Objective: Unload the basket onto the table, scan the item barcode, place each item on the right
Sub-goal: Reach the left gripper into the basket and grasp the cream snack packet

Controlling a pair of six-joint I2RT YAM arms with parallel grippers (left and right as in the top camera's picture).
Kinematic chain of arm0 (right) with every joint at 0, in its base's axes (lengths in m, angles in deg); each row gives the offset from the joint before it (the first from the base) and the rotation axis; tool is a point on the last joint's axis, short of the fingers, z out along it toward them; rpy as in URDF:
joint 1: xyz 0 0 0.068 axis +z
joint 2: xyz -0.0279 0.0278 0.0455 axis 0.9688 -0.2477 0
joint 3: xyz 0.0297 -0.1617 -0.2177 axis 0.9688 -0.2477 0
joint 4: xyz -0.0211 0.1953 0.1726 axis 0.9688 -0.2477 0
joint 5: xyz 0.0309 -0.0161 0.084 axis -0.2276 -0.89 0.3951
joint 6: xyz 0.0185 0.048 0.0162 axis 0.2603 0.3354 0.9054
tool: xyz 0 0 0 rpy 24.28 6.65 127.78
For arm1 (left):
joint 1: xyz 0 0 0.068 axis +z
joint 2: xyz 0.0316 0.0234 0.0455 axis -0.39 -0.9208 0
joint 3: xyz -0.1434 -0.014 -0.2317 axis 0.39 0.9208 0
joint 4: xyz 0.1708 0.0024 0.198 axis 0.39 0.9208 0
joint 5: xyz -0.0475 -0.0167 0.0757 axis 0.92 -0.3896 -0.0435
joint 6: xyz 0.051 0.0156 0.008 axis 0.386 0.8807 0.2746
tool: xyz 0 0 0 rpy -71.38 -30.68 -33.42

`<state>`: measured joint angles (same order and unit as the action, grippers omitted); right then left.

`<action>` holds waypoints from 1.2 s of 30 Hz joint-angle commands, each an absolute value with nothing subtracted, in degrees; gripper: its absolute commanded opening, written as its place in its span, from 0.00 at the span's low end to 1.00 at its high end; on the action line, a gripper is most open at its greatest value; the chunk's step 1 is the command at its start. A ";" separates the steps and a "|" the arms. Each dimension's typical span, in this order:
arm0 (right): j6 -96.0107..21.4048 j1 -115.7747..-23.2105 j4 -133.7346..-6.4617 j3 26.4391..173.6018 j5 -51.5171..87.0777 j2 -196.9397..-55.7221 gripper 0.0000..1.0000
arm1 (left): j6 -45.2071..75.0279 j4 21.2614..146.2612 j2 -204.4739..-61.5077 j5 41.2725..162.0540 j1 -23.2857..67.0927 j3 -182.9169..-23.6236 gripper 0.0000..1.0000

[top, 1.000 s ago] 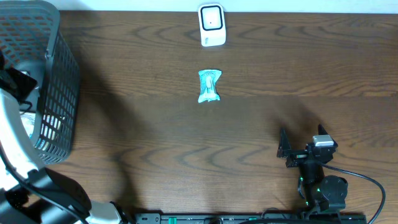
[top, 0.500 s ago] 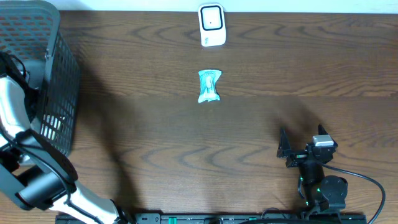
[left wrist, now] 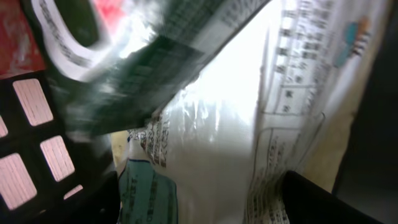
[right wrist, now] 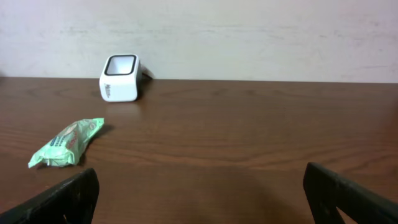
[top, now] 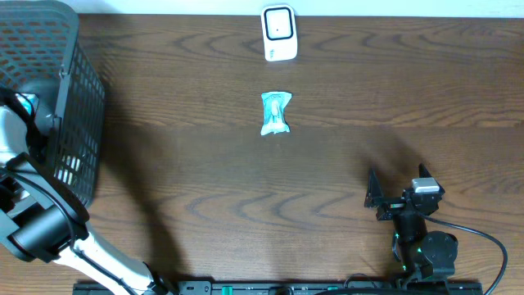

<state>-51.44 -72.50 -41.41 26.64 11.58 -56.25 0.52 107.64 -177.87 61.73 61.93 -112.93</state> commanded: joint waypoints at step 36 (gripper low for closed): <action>-50.61 -72.28 -41.59 26.46 11.41 -55.88 0.99 | 1.02 96.51 -153.63 89.71 63.64 -114.29 0.07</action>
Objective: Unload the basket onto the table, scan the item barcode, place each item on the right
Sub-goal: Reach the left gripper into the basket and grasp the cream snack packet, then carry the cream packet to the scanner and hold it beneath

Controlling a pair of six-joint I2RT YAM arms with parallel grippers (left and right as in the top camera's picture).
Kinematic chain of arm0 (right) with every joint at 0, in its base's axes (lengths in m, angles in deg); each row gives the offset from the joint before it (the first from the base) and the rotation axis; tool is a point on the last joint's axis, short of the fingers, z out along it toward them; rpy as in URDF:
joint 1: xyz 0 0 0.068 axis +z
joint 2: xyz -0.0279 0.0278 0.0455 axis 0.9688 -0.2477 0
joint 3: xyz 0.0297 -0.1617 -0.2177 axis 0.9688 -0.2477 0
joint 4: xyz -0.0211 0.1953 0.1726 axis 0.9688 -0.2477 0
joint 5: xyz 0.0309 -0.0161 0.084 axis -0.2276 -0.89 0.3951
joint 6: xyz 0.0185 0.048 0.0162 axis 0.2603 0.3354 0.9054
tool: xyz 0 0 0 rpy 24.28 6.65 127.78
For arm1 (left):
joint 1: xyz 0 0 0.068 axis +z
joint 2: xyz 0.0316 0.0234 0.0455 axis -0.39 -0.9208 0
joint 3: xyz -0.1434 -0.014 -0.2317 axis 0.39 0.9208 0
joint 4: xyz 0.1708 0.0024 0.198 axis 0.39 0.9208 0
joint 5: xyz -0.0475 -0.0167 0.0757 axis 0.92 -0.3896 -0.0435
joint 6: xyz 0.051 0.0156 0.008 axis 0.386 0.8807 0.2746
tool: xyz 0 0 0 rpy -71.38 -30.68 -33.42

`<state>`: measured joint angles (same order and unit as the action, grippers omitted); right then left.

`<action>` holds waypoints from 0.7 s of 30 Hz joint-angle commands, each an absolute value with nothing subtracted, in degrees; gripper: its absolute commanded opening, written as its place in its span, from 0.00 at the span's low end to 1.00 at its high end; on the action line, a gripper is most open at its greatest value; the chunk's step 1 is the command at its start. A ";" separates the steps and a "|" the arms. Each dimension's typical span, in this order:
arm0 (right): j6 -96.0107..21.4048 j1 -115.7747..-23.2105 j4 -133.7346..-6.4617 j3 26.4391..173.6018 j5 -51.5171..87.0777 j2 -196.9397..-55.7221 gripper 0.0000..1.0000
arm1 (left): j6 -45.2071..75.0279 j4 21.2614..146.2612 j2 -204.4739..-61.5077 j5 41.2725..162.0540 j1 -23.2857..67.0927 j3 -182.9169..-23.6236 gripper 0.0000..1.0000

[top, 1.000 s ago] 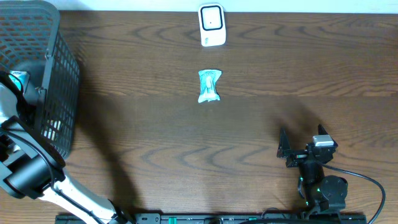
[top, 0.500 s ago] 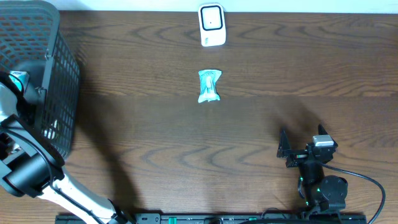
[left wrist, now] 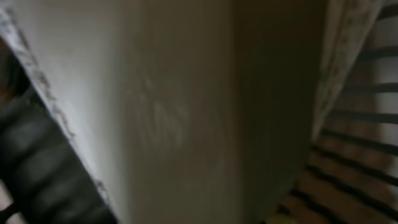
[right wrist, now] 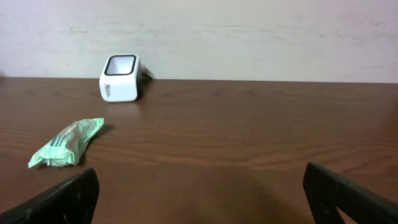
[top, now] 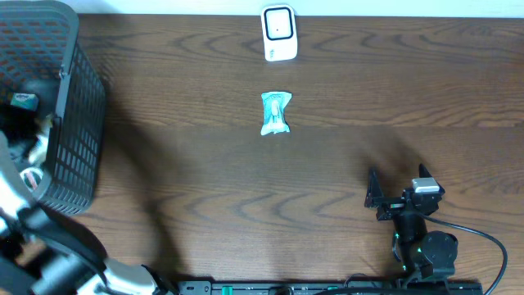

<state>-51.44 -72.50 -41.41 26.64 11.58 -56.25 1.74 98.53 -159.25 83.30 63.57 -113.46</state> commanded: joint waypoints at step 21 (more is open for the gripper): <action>-50.61 -72.28 -41.59 26.46 11.41 -55.88 0.99 | 17.13 79.23 -132.08 105.16 39.40 -114.26 0.07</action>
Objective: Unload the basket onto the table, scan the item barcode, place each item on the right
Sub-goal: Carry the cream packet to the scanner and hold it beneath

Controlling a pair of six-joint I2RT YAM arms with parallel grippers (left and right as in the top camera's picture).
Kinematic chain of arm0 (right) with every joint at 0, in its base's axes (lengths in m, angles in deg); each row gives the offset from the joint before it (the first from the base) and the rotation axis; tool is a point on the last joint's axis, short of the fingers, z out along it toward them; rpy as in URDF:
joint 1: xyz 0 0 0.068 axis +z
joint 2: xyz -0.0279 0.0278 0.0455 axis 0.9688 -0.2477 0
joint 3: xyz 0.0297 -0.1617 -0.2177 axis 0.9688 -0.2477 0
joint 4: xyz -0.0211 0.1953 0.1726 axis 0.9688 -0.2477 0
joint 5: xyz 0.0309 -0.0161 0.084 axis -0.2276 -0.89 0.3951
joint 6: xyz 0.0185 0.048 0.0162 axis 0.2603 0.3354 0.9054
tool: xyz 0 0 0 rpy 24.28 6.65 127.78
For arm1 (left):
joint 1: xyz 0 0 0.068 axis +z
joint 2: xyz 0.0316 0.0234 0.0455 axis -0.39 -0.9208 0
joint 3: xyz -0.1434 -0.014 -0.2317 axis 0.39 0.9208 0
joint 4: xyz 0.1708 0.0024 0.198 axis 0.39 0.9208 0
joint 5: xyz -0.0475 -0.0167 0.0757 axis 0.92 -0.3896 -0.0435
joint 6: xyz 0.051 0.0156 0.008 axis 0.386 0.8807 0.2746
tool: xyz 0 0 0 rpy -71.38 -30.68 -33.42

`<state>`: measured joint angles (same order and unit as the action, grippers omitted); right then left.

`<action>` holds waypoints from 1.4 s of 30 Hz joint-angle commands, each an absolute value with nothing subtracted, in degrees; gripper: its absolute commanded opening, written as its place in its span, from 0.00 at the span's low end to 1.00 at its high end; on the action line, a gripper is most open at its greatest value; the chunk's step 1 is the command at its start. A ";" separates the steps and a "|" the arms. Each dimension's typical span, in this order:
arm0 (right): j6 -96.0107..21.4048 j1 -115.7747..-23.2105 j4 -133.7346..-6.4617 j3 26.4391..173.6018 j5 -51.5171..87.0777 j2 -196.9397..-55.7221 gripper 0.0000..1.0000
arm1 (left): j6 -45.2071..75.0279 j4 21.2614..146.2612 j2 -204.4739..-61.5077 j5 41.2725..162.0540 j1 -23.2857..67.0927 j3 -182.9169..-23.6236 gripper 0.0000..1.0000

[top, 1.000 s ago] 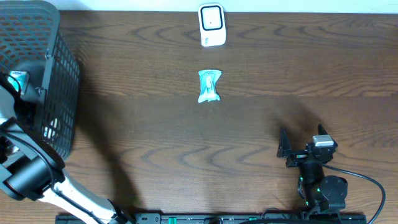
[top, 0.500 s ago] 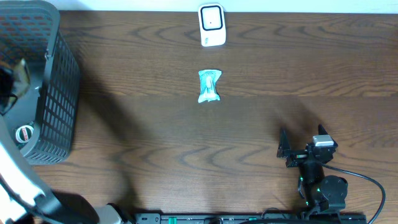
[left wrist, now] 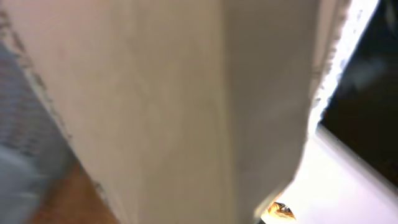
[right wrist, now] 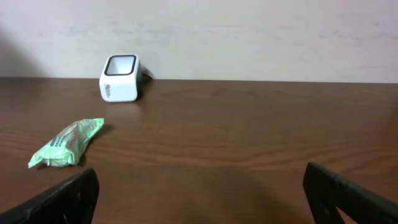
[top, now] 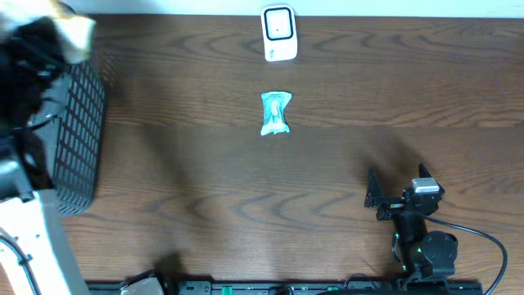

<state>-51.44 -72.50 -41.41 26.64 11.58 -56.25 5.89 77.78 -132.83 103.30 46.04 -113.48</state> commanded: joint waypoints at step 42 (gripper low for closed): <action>-50.61 -72.28 -41.61 26.46 11.39 -55.88 0.99 | 16.82 97.91 -177.55 85.53 0.84 -113.61 0.08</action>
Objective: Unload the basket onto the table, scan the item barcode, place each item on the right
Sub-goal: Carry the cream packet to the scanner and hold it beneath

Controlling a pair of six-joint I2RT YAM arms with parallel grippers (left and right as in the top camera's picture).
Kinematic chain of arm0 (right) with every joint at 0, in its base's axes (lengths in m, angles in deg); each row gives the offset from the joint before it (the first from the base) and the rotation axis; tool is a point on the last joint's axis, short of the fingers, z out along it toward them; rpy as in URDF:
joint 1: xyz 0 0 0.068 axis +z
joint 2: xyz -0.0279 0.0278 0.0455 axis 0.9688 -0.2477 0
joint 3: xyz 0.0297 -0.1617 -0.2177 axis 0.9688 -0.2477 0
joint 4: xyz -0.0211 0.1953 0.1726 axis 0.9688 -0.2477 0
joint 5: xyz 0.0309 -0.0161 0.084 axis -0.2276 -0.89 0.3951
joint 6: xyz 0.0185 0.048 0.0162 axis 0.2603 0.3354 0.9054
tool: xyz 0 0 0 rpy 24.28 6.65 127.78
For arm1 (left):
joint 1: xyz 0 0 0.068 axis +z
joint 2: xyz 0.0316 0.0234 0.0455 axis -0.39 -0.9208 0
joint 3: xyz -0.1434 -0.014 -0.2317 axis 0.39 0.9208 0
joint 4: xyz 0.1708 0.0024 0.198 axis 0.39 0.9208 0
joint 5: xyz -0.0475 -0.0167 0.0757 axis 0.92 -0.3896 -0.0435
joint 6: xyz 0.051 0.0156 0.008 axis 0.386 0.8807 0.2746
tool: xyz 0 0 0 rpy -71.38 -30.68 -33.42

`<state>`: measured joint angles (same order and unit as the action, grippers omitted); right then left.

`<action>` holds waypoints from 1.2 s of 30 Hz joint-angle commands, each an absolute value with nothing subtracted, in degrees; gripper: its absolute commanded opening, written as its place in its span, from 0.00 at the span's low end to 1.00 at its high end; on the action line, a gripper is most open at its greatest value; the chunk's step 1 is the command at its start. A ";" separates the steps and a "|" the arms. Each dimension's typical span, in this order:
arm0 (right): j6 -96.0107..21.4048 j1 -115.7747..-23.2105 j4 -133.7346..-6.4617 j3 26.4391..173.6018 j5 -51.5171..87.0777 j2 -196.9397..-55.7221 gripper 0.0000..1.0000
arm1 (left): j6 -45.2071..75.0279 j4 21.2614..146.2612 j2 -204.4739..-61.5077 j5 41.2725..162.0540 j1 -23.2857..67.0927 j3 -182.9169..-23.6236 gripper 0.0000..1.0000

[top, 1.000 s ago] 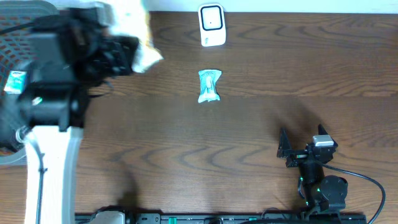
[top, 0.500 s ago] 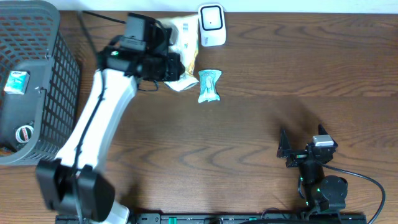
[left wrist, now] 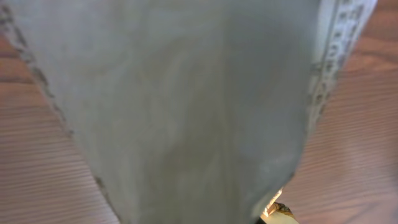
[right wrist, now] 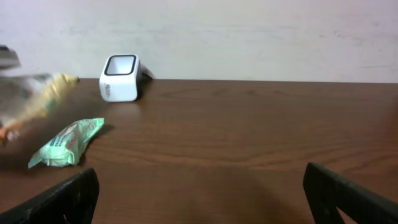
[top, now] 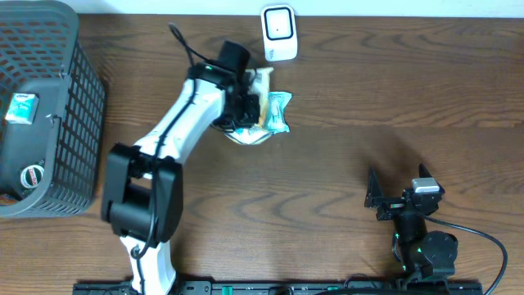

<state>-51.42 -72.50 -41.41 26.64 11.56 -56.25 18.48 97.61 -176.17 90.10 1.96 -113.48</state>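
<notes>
The white barcode scanner (top: 278, 34) stands at the table's far edge, and shows in the right wrist view as scanner (right wrist: 120, 78). My left gripper (top: 244, 105) is shut on a pale white-and-cream packet (top: 255, 111), held just in front and left of the scanner. That packet (left wrist: 186, 106) fills the left wrist view and hides the fingers; in the right wrist view it is a blur (right wrist: 37, 99). A green packet (top: 277, 112) lies on the table, touching or just beside the held one. My right gripper (right wrist: 202, 205) rests open near the front right, nothing between its fingers.
A dark mesh basket (top: 78, 123) stands at the far left with a teal packet (top: 20, 106) and a round item (top: 30, 174) inside. My left arm (top: 176, 127) stretches diagonally across the table's left half. The right arm's base (top: 422, 246) sits at the front edge.
My left gripper, with the pale packet in it, was over the basket at the far left; now it is at the middle of the table by the scanner and the green packet. The right arm is unmoved.
My left gripper was down in the basket among several packets. Then a pale packet filled its view, still inside the mesh. Then it was above the basket's rim with the packet, and now holds it near the scanner. The green packet and right arm stayed put.
</notes>
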 commanded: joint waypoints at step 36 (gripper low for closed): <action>-50.61 -72.28 -41.59 26.46 11.39 -55.88 0.99 | 13.22 96.65 -182.00 79.22 -2.85 -112.87 0.08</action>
<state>-51.44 -72.50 -41.41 26.64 11.58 -56.25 12.04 96.97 -181.79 77.21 -2.67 -113.30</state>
